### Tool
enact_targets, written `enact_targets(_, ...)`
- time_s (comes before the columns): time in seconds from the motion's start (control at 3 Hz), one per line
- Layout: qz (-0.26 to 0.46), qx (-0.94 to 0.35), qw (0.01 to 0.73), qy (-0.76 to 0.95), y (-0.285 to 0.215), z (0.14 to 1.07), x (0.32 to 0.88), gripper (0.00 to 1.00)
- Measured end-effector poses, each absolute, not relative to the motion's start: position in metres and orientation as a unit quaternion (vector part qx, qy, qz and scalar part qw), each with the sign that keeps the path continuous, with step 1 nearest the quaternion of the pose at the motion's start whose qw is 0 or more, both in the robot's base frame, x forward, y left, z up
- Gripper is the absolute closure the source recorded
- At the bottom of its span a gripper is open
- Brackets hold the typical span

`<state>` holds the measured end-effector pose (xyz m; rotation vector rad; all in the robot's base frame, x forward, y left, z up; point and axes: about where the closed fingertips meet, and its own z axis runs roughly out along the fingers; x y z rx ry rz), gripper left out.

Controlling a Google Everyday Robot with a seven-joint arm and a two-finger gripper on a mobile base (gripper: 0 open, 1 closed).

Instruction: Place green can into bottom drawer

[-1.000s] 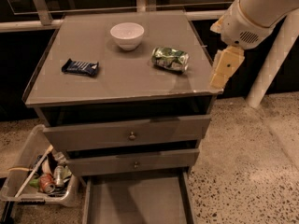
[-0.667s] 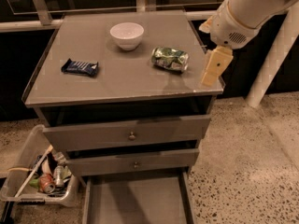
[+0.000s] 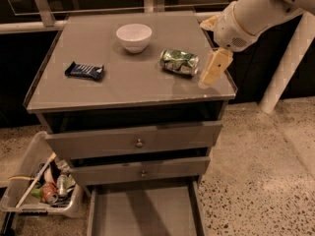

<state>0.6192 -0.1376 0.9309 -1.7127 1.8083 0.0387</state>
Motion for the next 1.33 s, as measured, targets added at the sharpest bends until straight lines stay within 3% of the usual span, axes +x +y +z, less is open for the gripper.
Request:
enact_targets(0.67,0.08,-0.614,0.349,0.703,-0.153,0.893,0.665,0.0)
enact_targets(1.33,0.203,-0.56,0.368,0.714,-0.142,0.863,0.698,0.0)
